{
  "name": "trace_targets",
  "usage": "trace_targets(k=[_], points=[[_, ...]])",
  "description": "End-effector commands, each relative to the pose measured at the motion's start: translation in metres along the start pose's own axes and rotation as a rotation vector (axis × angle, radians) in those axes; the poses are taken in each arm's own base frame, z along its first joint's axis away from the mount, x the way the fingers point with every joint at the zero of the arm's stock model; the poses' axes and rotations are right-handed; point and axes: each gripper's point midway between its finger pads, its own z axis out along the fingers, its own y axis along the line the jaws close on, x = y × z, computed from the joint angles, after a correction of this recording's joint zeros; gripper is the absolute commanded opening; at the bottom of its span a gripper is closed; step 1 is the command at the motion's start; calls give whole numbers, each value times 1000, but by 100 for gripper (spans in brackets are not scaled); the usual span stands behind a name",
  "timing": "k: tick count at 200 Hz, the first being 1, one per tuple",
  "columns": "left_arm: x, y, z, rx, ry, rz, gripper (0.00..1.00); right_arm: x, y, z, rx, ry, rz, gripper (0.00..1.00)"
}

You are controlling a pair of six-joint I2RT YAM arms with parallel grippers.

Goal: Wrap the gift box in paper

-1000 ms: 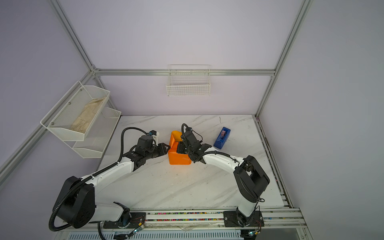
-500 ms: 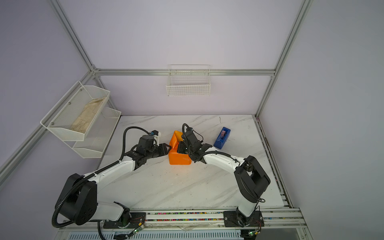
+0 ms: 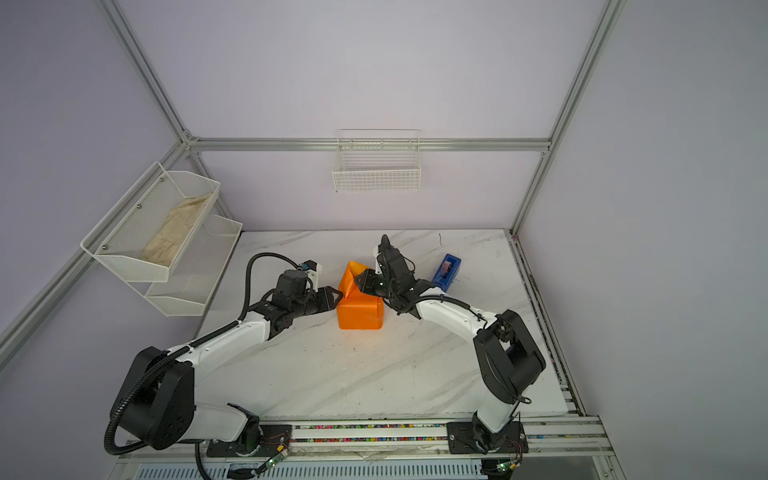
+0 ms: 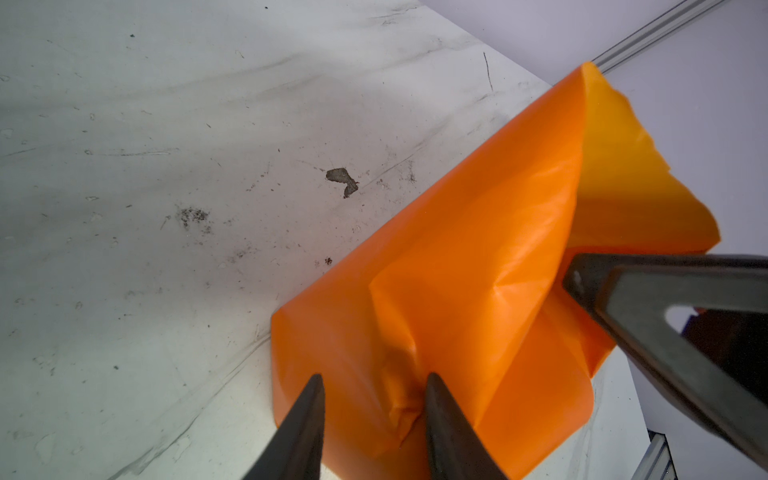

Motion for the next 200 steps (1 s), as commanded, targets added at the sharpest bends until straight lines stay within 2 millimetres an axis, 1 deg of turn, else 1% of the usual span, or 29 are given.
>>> trace_targets(k=[1,14,34,42,58,81,96,100,115,146,173,184,190,200], points=[[35,15,6,-50,141,1,39,-9,19,11,-103,14,-22,25],[36,15,6,-52,142,-1,39,-8,24,16,-127,31,-28,26],[37,17,5,-56,140,-4,39,-8,25,23,-135,46,-29,25],[37,17,5,-58,138,-3,39,-8,25,24,-134,48,-28,24],[38,18,5,-61,140,-4,39,-9,24,22,-127,39,-28,19],[38,19,5,-64,142,-7,39,-12,25,13,-112,19,-27,7],[39,20,5,-67,142,-10,39,-13,20,7,-78,11,-27,0],[39,20,5,-69,143,-10,39,-13,19,5,-67,9,-30,0],[39,21,5,-70,143,-13,39,-10,6,1,-1,9,-26,0],[40,22,6,-75,150,-20,39,2,-34,-4,168,21,-47,0],[44,25,8,-85,165,-24,39,9,-62,-8,306,37,-67,0],[44,25,8,-84,167,-26,39,7,-68,-12,350,40,-87,0],[44,25,8,-85,166,-26,39,5,-67,-15,358,36,-96,0],[44,25,8,-85,167,-27,39,1,-61,-22,354,21,-100,4]])
